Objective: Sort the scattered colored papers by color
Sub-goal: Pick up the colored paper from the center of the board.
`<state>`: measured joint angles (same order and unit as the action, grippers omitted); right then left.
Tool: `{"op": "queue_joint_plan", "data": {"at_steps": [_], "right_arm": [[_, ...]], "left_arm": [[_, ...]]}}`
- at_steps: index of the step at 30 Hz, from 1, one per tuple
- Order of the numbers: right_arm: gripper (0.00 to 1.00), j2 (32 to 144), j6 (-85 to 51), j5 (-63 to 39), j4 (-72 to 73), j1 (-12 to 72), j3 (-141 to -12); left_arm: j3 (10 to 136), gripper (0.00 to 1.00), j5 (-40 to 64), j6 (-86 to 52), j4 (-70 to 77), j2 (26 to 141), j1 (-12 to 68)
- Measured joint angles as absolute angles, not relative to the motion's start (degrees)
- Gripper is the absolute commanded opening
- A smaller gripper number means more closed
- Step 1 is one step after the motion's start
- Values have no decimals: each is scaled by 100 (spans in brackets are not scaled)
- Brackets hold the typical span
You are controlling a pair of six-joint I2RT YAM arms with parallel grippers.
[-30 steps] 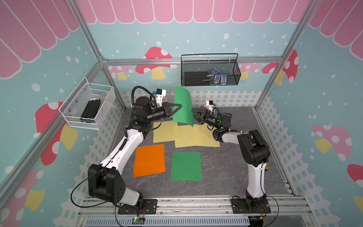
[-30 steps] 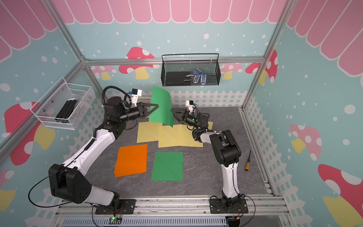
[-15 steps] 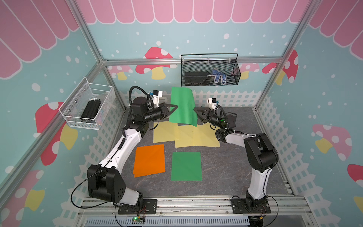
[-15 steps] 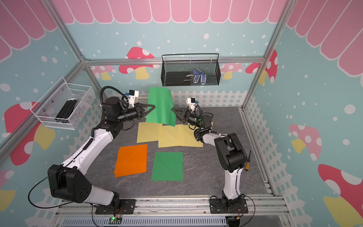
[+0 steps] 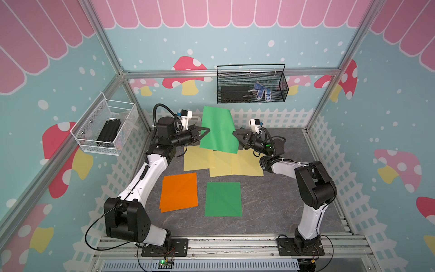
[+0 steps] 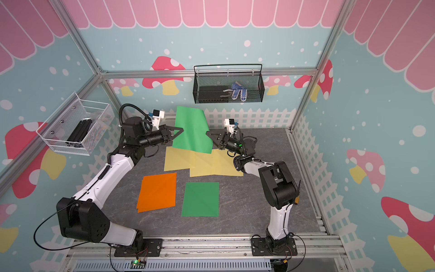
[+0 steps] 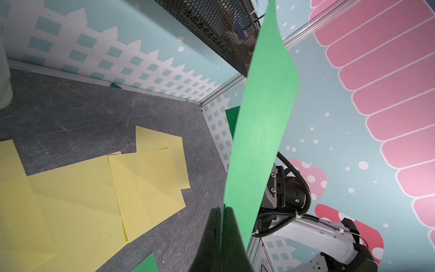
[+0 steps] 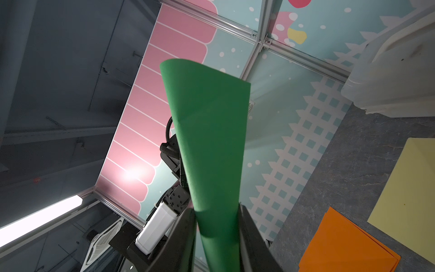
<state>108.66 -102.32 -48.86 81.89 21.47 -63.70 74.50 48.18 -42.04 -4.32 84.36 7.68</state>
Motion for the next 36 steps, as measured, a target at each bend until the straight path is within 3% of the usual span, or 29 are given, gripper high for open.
{"op": "queue_joint_plan", "data": {"at_steps": [15,22,30,36], "right_arm": [[35,10781,-10256,-4915,8189,2152,-6348],[23,10781,-10276,-4941,8187,2268,-6351],[1,10783,-10348,-5043,8187,2327,-6353],[0,10785,-10407,-5168,8189,2327,-6335]], "left_arm": [[7349,0,4807,-4176,-489,8128,528],[7091,0,4912,-4287,-279,8106,526],[7052,0,5006,-4322,-233,8099,528],[6904,0,5013,-4281,-290,7922,561]]}}
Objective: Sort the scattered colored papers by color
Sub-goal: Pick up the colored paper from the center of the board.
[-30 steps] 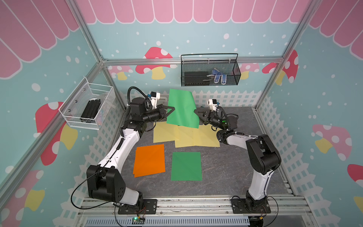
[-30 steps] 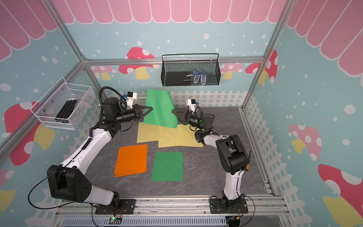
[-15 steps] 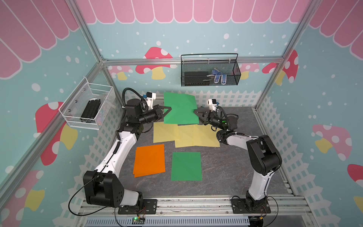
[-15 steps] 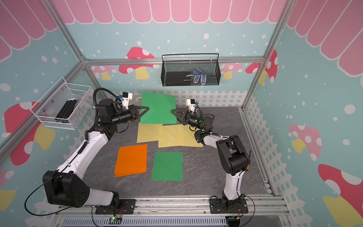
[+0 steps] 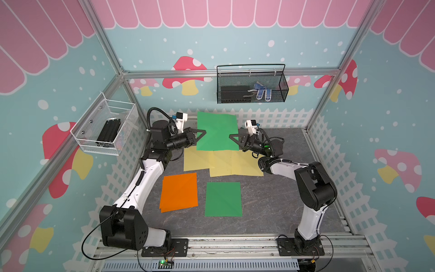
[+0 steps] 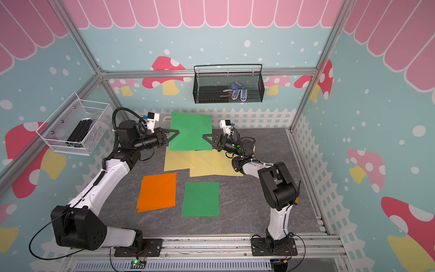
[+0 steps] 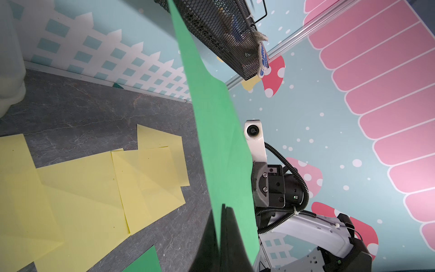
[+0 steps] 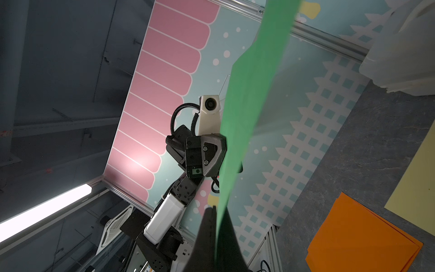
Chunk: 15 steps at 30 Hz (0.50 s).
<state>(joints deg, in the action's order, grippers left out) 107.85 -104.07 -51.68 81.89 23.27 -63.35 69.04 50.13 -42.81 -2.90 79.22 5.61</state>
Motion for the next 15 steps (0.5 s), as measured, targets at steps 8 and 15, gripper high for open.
{"op": "queue_joint_plan", "data": {"at_steps": [8,15], "right_arm": [[0,10785,-10442,-5446,8093,2329,-5627],[0,10768,-10425,-5527,7977,2375,-4866]], "left_arm": [[6233,0,4807,-4062,-613,7555,895],[5813,37,4390,-3804,-1063,7306,1050]]}}
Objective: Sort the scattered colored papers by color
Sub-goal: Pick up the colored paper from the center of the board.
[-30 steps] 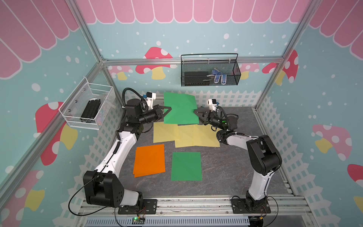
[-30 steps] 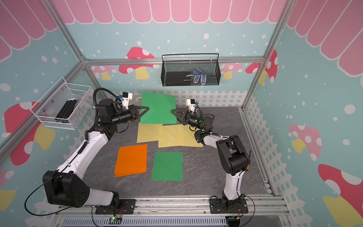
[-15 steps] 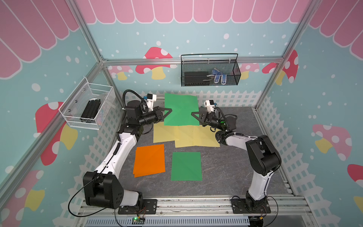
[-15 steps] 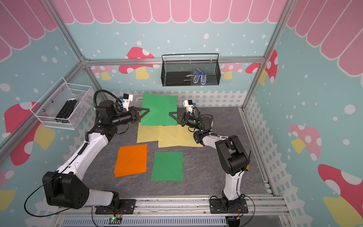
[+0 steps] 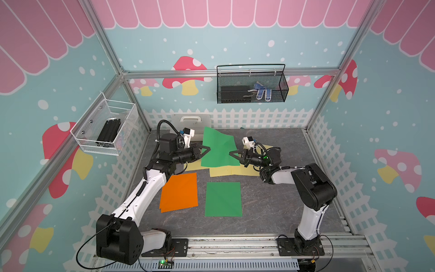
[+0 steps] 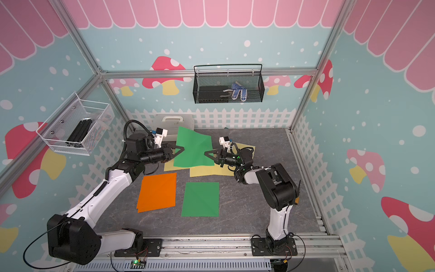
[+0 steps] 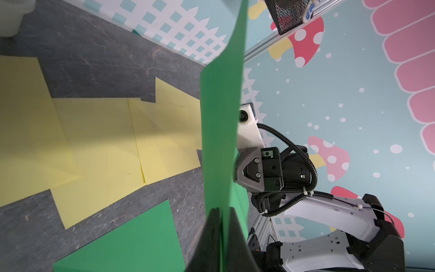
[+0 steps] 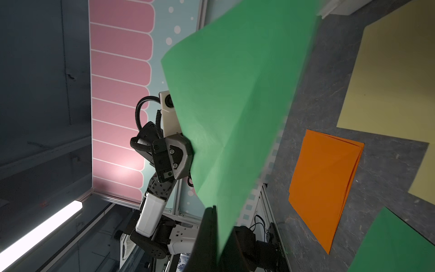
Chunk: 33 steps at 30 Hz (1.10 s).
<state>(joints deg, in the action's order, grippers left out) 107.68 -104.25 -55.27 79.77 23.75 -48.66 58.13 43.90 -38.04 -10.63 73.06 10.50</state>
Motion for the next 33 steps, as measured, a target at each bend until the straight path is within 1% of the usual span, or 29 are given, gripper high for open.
{"op": "queue_joint_plan", "data": {"at_steps": [1,2,11,16,20,27,30,33], "right_arm": [[0,10744,-10420,-5537,7961,2394,-4788],[0,10709,-10416,-5542,7948,2412,-4707],[0,10175,-10254,-5527,7728,2727,-4058],[0,9896,-10088,-5358,7417,3037,-3433],[0,9395,-9736,-5116,6692,3301,-2991],[0,8071,-8724,-4473,4567,3463,-2906],[0,7926,-8495,-4230,3997,3470,-2906],[0,8119,-8506,-4060,3879,3503,-2810]], "left_arm": [[5732,42,4335,-3785,-1092,7258,1059],[5634,44,4294,-3771,-1120,7214,1070],[4755,45,3913,-3756,-1184,7098,1282],[4445,47,3717,-3769,-1184,6746,1354],[4305,48,3503,-3767,-1186,6477,1356],[3820,49,3214,-3785,-1055,6342,1358],[3579,49,3148,-3837,-926,6342,1365],[3500,49,3120,-3857,-845,6342,1365]]}}
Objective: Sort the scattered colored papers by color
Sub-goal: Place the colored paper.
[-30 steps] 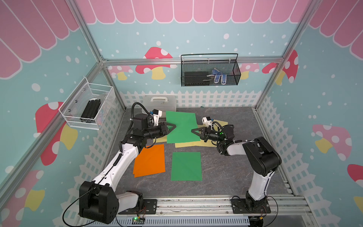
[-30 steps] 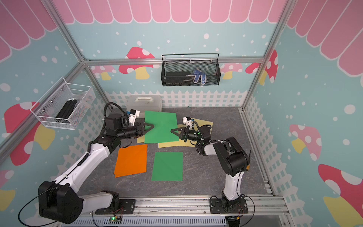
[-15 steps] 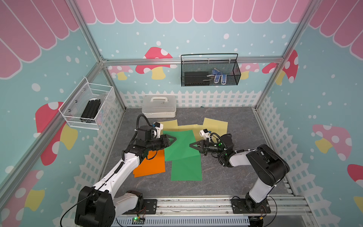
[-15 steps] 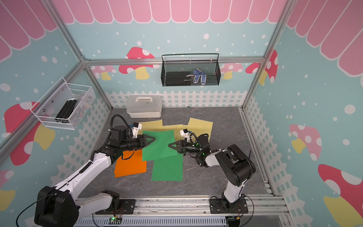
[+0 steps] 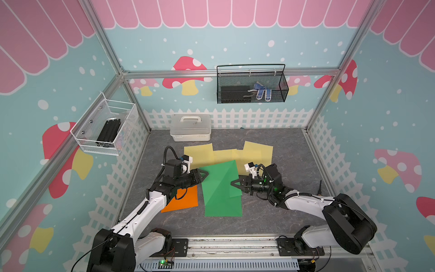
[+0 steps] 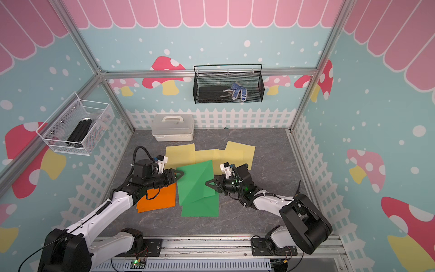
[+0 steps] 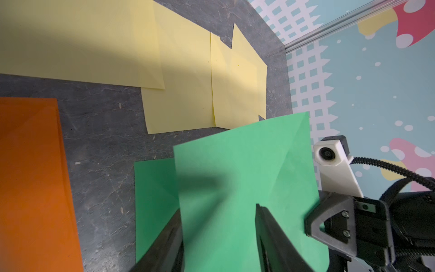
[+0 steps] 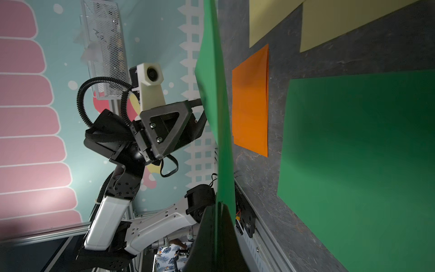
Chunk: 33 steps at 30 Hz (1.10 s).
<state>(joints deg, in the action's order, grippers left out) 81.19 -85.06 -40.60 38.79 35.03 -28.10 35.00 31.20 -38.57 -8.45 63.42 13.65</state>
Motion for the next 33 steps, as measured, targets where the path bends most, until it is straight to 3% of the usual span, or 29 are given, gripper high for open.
{"op": "queue_joint_plan", "data": {"at_steps": [9,33], "right_arm": [[0,9214,-9126,-3638,4543,3800,-2418],[0,9133,-9345,-3127,4755,3872,-2062]], "left_arm": [[3505,49,3122,-3852,-526,6506,1387],[3732,49,2974,-3704,-548,6726,1402]]}}
